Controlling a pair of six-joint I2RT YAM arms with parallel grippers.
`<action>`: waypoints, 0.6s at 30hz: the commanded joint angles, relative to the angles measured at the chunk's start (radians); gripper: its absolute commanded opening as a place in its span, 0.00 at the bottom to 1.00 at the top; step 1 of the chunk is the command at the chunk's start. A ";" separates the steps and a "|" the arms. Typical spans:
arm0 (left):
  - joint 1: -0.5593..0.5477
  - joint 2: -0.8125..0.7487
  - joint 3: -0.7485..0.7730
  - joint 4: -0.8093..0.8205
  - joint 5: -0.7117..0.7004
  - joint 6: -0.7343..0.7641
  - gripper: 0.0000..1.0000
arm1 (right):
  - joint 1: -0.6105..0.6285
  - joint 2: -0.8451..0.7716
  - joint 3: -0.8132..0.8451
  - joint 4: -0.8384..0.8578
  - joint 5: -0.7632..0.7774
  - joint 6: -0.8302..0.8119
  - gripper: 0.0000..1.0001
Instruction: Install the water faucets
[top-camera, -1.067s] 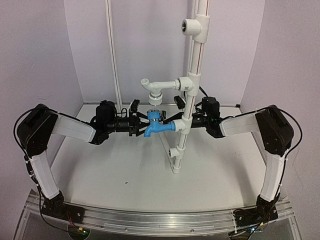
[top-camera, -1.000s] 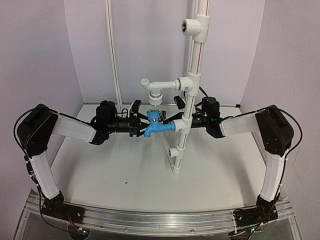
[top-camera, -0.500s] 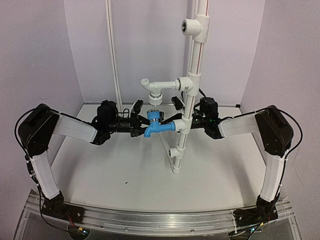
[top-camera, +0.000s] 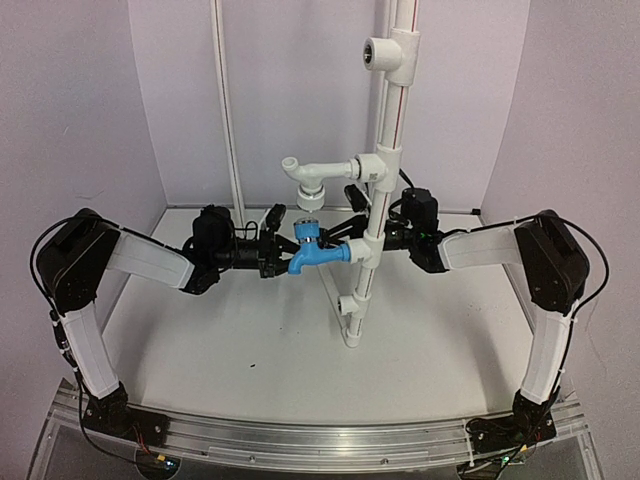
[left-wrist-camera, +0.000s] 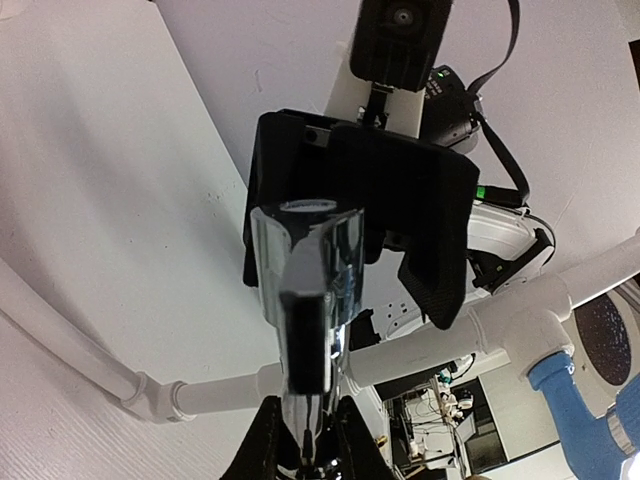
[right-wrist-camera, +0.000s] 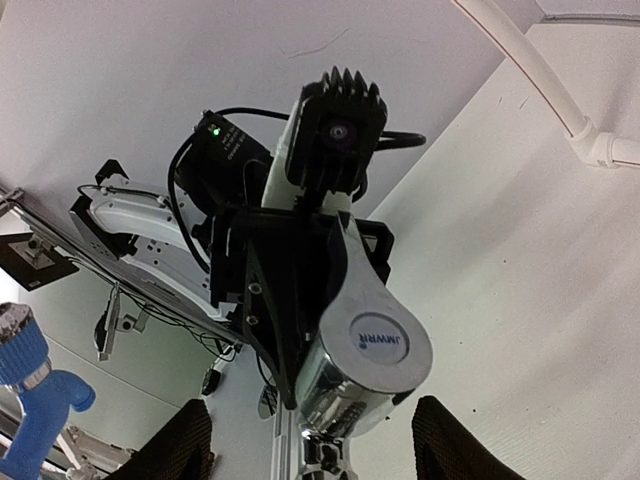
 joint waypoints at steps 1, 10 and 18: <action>-0.018 -0.047 -0.001 0.082 0.023 0.002 0.00 | 0.005 -0.008 0.066 0.019 0.027 0.008 0.53; -0.025 -0.064 0.009 0.034 0.021 0.030 0.00 | 0.004 0.007 0.083 -0.016 0.032 -0.012 0.45; -0.032 -0.082 0.016 -0.032 0.012 0.083 0.01 | 0.004 0.013 0.101 -0.080 0.043 -0.058 0.13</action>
